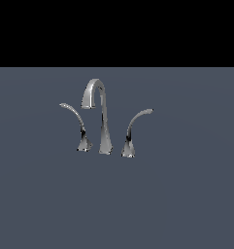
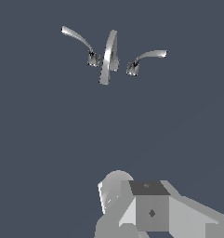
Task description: Turn on the faucet by rotating a designated handle.
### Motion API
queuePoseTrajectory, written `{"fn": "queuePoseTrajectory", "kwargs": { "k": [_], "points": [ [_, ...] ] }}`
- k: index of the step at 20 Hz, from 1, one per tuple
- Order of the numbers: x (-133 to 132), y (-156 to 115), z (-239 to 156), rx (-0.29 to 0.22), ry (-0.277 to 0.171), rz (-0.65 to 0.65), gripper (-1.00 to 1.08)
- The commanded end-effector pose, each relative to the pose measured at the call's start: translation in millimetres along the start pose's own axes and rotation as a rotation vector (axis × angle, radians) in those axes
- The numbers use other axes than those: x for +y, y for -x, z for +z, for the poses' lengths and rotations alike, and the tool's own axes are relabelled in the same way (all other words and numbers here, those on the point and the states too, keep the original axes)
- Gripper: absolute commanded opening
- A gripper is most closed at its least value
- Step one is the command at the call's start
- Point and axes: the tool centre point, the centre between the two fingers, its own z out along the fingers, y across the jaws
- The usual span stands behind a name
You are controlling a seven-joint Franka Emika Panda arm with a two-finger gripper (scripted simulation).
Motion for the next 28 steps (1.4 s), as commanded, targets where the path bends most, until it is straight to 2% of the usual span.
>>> {"fn": "queuePoseTrajectory", "kwargs": {
  "k": [1,10,14,20,28],
  "points": [
    [0.0,0.0,0.0,0.000,0.000,0.000,-1.00],
    [-8.5,-4.3,-7.8,0.042,0.049,-0.026,-1.00],
    [-8.3,-4.5,-7.5,0.041,0.047,-0.024,-1.00],
    [-12.2,-13.2,-5.3,0.035,0.017,0.001,-1.00],
    [-24.5,-41.2,4.0,0.006,-0.071,0.093,-1.00]
  ]
}}
